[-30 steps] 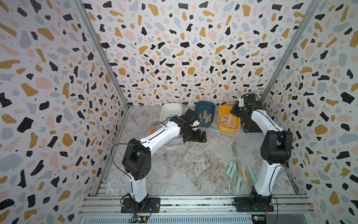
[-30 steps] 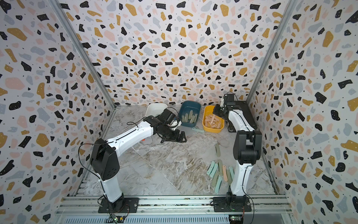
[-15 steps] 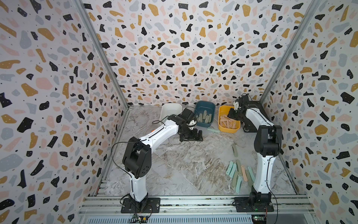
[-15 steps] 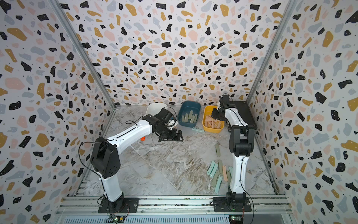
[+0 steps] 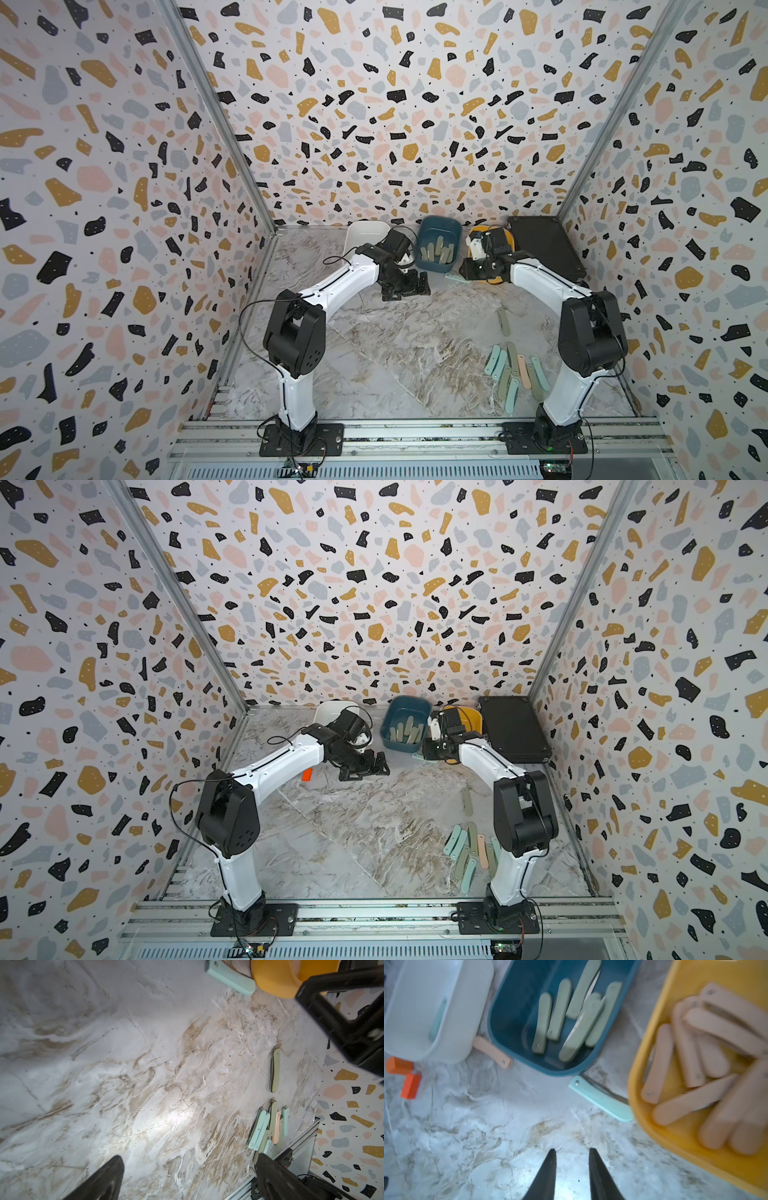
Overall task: Place the fruit knives into the storage box by color
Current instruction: Place the fruit knife in the storage box, then pick up the fruit knife from the center of the board.
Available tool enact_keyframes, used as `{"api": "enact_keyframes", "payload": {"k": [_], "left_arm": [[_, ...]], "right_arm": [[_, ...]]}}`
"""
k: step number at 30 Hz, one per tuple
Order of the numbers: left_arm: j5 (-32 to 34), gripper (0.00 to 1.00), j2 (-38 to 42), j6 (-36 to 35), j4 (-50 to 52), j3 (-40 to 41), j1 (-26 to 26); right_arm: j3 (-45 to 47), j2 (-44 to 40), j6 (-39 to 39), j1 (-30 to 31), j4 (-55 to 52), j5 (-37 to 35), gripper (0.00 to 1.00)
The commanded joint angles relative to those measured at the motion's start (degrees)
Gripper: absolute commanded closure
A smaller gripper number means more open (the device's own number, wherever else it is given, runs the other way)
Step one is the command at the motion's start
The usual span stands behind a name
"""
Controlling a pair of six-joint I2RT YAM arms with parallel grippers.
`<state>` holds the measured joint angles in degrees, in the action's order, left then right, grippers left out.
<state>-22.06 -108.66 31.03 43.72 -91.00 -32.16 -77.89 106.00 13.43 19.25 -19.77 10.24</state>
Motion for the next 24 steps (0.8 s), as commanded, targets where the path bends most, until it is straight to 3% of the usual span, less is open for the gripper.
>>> {"api": "enact_keyframes", "payload": {"k": [1, 4, 18, 24], "left_arm": [[-0.57, 0.01, 1.95, 0.68, -1.27, 1.83, 0.43], [-0.72, 0.01, 2.46, 0.41, -1.36, 2.94, 0.57], [-1.73, 0.01, 3.79, -0.12, -1.69, 4.82, 1.3], [-2.23, 0.01, 4.38, -0.22, -1.7, 4.95, 1.75]], "right_arm": [[-1.66, 2.76, -3.73, 0.35, 0.05, -4.32, 0.7], [-3.77, 5.44, -4.96, 0.35, -1.42, -5.85, 0.67], [-12.15, 13.24, -7.1, 0.29, -4.74, -7.41, 0.37], [-15.7, 16.9, -6.76, -0.17, -7.13, -5.75, 0.32]]}}
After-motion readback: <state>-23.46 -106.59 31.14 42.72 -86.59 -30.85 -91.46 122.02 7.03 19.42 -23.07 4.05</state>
